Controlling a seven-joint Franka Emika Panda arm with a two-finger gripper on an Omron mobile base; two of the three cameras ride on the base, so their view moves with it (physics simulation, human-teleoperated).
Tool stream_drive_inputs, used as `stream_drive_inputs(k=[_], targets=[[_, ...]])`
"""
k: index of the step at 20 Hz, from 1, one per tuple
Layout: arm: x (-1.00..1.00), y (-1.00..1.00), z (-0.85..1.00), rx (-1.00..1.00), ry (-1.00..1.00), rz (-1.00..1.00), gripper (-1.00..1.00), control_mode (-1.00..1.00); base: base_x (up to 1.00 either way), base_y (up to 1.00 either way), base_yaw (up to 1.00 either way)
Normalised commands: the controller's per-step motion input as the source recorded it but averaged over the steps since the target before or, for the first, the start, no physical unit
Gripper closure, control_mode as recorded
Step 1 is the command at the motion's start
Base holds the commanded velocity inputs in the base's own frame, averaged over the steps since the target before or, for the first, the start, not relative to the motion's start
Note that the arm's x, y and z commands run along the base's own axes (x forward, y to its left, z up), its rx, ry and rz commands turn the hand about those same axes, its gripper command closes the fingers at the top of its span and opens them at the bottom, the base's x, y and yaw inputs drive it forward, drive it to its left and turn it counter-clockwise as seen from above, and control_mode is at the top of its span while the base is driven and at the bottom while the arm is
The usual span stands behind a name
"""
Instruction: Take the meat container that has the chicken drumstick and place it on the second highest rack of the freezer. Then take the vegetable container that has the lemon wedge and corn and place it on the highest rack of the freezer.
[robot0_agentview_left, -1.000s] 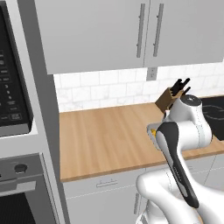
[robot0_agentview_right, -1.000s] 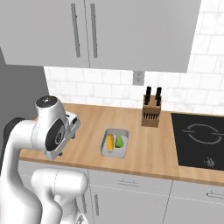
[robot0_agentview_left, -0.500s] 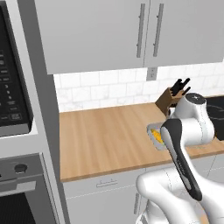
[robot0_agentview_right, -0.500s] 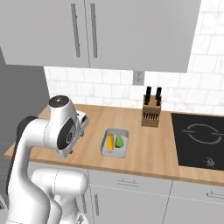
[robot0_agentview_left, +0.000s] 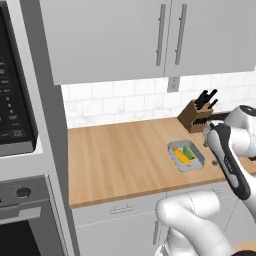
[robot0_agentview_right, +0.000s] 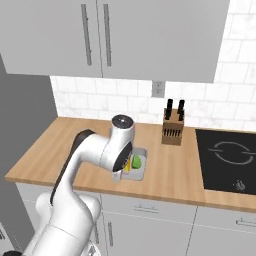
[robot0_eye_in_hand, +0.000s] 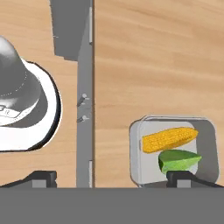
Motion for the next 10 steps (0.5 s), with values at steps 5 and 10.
stream_drive_inputs(k=[5,10], targets=[[0.55,-0.47,-0.35,0.01,-0.04,0.31,-1.00,-1.00,0.00,0.00,0.00],[0.30,0.02,-0.32,-0.01,0.05,0.07,-1.00,-1.00,0.00,0.00,0.00]])
